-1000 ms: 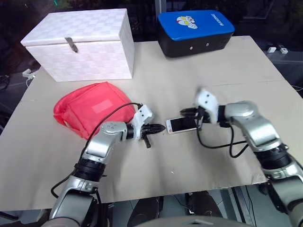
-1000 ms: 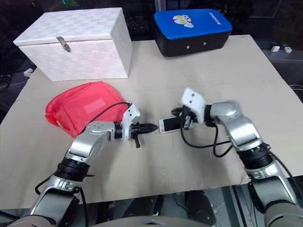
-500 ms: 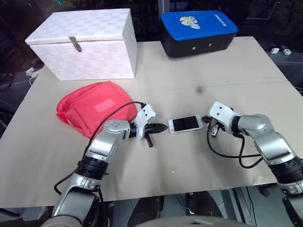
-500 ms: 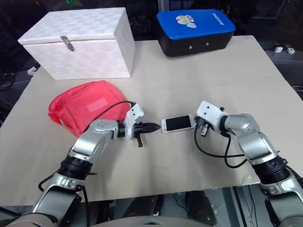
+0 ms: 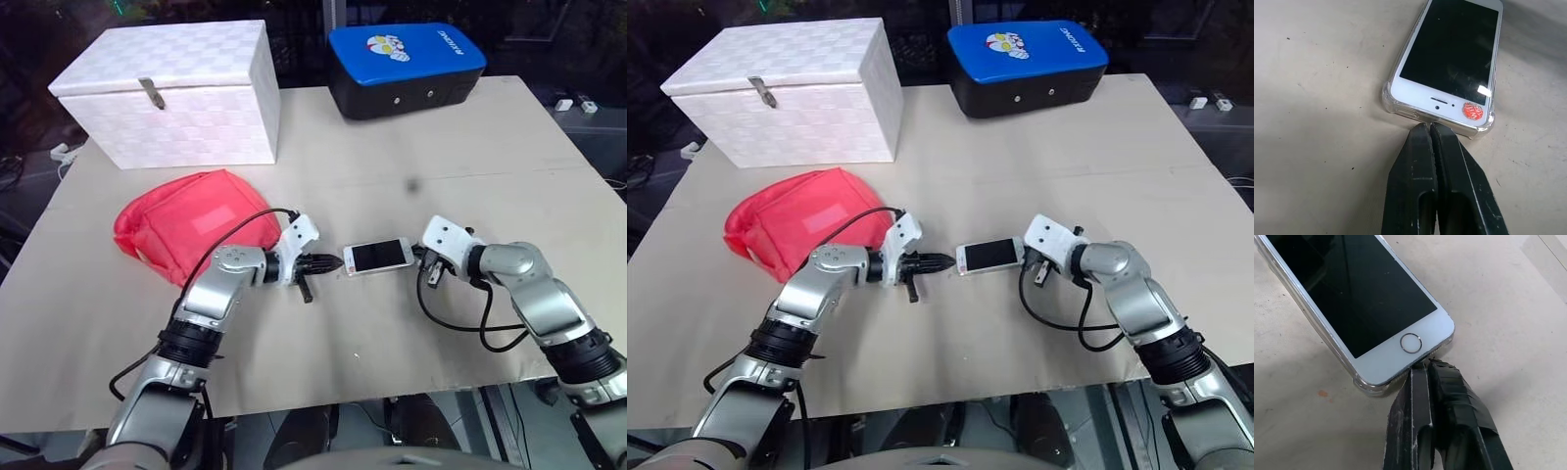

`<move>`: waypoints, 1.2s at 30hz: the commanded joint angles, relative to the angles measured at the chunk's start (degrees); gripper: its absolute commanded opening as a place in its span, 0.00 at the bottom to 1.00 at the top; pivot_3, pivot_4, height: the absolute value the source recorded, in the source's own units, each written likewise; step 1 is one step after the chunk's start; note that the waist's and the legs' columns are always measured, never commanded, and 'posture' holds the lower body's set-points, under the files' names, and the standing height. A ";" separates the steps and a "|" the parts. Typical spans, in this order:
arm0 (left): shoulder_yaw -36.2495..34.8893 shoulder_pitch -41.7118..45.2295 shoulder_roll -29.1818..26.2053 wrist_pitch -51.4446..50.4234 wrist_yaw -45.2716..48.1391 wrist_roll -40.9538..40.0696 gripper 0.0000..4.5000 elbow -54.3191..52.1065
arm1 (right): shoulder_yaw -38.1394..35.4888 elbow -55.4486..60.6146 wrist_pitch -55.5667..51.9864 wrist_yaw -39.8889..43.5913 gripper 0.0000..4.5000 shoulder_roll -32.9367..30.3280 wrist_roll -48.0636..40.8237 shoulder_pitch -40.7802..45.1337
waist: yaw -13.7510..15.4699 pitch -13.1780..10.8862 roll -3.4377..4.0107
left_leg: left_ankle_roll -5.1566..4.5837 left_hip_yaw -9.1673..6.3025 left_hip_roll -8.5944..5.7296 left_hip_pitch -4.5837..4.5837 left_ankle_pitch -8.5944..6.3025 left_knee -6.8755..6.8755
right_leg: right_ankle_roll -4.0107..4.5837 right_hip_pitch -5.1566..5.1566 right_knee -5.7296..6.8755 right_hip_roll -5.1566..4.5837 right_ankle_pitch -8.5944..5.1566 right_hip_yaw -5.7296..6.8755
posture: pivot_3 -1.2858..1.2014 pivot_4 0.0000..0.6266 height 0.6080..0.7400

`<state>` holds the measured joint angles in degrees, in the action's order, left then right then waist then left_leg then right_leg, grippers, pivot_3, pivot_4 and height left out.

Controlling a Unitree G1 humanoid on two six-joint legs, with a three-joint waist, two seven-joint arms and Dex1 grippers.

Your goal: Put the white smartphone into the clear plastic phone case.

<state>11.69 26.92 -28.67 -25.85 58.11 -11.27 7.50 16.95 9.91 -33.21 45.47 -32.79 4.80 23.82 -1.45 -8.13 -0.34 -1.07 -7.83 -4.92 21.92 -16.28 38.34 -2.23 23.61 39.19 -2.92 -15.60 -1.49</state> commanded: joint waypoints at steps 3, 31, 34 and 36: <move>-1.46 1.28 -2.37 1.92 0.17 0.83 0.02 2.14 | 1.95 4.64 0.36 1.72 0.00 2.61 -2.41 0.17 | -0.89 0.00 0.00 | 0.00 0.02 0.01 -0.01 0.00 0.00 | 0.00 0.01 0.02 0.01 0.00 -0.03 | 0.52 0.24 1.00; 2.06 4.38 3.22 4.92 -0.20 1.77 0.02 7.17 | -6.93 6.82 -8.31 -1.76 0.00 0.90 -12.22 -0.96 | 0.49 -0.01 -0.02 | -0.01 0.01 -0.01 0.09 -0.01 -0.02 | -0.01 0.03 -0.14 -0.02 0.00 0.01 | 0.52 0.24 1.00; 2.11 4.08 2.78 5.69 0.14 2.24 0.02 7.29 | -5.82 6.47 -8.03 -0.89 0.00 0.93 -12.94 -0.10 | 0.54 -0.01 -0.02 | -0.01 0.00 -0.01 0.09 -0.01 -0.02 | -0.01 0.03 -0.14 -0.02 0.00 0.02 | 0.52 0.24 1.00; 1.96 3.88 2.79 5.58 0.10 2.05 0.02 6.96 | -5.16 6.01 -7.99 -0.35 0.00 0.91 -13.05 0.25 | 0.55 -0.01 -0.02 | -0.01 0.00 -0.01 0.09 -0.01 -0.02 | -0.01 0.03 -0.14 -0.02 0.00 0.02 | 0.52 0.24 1.00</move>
<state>12.97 31.67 -25.55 -19.72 58.34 -10.34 13.77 11.62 15.00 -42.18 44.60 -31.69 -7.52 22.92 -0.90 -8.14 -0.35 -1.08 -7.83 -4.93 22.01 -16.28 38.33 -2.24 23.64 39.05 -2.94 -15.60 -1.47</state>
